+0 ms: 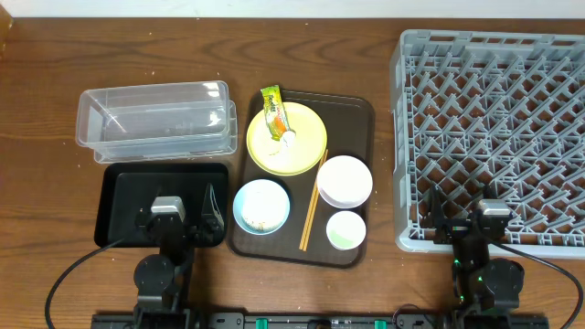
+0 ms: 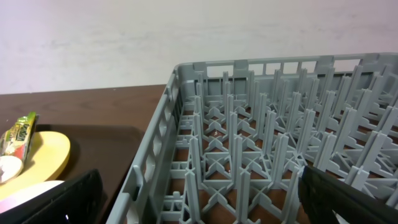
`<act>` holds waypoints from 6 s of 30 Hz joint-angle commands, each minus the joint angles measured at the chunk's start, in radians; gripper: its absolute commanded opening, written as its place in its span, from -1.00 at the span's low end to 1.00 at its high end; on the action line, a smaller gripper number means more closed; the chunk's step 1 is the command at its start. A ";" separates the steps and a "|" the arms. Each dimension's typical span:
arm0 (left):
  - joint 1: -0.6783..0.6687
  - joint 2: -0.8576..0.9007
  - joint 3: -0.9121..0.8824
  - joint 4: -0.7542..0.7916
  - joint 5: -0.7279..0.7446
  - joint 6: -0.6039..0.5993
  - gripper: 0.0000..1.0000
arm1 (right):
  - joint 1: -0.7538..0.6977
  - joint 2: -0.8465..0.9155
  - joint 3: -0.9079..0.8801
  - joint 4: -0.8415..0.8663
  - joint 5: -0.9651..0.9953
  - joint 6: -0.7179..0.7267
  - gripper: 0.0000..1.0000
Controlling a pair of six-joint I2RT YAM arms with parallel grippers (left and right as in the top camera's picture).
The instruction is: Sort waste into correct bins and load items into the dishwasher rack
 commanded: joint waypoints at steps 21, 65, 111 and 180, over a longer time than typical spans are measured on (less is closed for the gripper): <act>0.004 -0.007 -0.015 -0.043 -0.020 0.009 0.92 | 0.011 -0.008 -0.001 -0.004 -0.004 -0.009 0.99; 0.004 0.989 0.888 -0.532 0.142 0.009 0.92 | 0.011 0.814 0.669 -0.137 0.051 -0.028 0.99; -0.315 1.881 1.141 -0.294 0.153 0.151 0.72 | 0.011 0.999 0.772 -0.288 0.044 -0.024 0.99; -0.269 1.926 1.135 -0.026 0.058 0.018 0.45 | 0.011 0.999 0.772 -0.288 0.045 -0.024 0.98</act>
